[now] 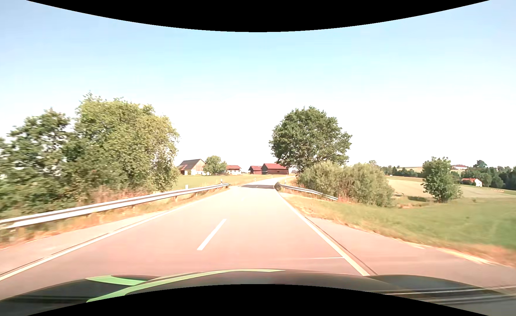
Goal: Follow the waypoints while adhering to traffic rules and regulations
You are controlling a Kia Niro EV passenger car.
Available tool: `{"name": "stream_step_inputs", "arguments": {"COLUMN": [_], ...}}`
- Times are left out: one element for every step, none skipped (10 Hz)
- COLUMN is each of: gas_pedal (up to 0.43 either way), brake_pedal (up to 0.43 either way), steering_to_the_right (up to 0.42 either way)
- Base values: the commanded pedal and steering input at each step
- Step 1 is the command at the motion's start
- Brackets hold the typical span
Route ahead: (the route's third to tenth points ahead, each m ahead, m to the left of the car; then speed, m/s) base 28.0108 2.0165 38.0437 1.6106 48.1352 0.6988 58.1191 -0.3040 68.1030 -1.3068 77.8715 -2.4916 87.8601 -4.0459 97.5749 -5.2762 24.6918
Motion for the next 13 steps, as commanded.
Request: {"name": "stream_step_inputs", "arguments": {"gas_pedal": [0.15,0.15,0.15,0.15,0.15,0.15,0.15,0.15,0.15,0.15,0.15,0.15,0.15], "brake_pedal": [0.0,0.0,0.0,0.0,0.0,0.0,0.0,0.0,0.0,0.0,0.0,0.0,0.0], "steering_to_the_right": [0.008,0.008,0.007,0.008,0.007,0.008,0.008,0.009,0.01,0.01,0.01,0.01,0.009]}}
